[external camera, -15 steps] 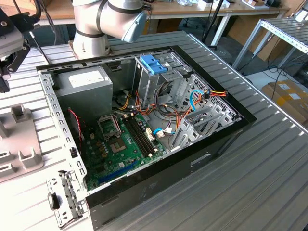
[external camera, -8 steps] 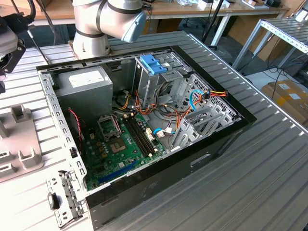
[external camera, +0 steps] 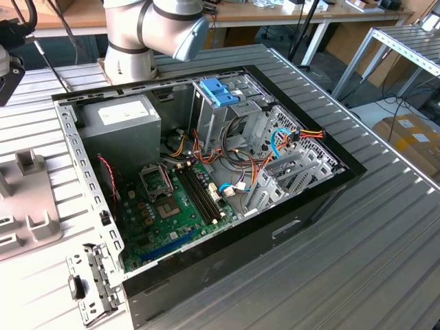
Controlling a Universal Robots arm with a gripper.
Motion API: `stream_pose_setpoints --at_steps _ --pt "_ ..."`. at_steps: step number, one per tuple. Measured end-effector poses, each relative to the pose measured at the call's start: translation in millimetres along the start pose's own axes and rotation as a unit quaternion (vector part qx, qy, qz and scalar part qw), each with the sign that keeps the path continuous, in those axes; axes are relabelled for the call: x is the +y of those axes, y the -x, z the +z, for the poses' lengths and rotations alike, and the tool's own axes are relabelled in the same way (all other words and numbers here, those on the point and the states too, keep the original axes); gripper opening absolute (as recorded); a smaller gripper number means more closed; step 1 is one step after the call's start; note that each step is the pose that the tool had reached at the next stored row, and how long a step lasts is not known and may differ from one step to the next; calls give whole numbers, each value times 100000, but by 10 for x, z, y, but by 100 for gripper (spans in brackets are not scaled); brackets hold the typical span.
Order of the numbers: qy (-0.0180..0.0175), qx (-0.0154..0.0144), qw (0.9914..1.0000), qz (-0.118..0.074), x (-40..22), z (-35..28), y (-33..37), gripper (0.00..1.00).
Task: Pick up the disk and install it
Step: 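Reach for the disk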
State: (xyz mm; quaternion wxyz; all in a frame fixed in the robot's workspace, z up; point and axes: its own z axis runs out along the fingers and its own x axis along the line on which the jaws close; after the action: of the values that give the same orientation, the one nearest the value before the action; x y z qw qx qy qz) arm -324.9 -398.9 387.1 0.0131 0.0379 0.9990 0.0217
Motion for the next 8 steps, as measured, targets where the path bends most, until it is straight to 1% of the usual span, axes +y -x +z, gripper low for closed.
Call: stream_pose_setpoints --at_steps 2,4,8 --pt "3 -1 100000 -3 -4 0 -49 11" --pt "2 -1 100000 -4 -5 0 -65 11" --pt "2 2 100000 0 -10 0 -134 11"
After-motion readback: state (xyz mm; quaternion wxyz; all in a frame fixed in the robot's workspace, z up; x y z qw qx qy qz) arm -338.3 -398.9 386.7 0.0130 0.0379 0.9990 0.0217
